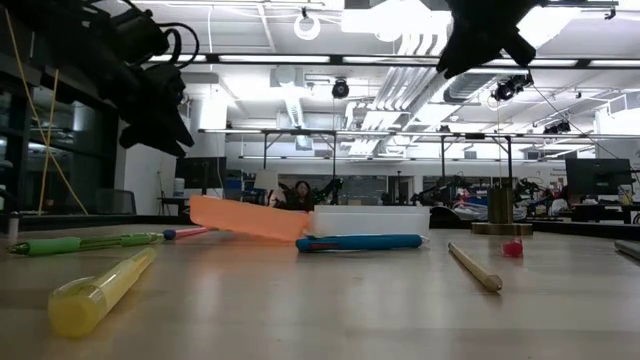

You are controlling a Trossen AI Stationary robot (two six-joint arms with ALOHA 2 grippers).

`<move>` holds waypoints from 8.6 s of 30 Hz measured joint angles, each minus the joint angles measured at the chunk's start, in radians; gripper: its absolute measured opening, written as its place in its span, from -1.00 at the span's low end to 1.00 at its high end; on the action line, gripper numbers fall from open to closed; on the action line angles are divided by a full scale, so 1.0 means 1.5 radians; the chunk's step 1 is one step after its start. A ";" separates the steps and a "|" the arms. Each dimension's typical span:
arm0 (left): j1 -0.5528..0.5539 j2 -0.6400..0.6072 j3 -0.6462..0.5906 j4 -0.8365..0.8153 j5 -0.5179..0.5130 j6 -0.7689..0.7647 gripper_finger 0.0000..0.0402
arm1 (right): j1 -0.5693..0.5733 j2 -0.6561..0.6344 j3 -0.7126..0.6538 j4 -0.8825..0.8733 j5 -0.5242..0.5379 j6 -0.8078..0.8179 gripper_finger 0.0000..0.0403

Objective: Pick & place school supplies into a supply box
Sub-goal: Put the gray pen into the supply box

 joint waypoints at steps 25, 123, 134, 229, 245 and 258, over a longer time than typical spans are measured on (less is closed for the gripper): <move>0.000 0.149 0.079 -0.038 -0.088 0.018 0.04 | 0.046 -0.436 -0.374 0.257 0.070 -0.039 -0.65; -0.001 0.598 0.238 0.034 -0.130 0.326 0.04 | 0.045 -0.691 -0.497 0.302 0.033 -0.090 -0.65; -0.001 0.613 0.248 0.022 -0.162 0.311 0.04 | 0.046 -0.691 -0.497 0.302 0.033 -0.090 -0.65; -0.004 0.079 0.251 -0.038 0.267 -0.220 -0.92 | 0.046 -0.691 -0.497 0.301 -0.079 -0.085 -0.65; -0.174 0.090 0.252 0.252 0.128 -0.466 -0.92 | 0.045 -0.691 -0.497 0.286 -0.123 -0.090 -0.65; -0.274 0.246 0.252 0.509 -0.026 -0.568 -0.90 | 0.045 -0.691 -0.497 0.274 -0.134 -0.090 -0.65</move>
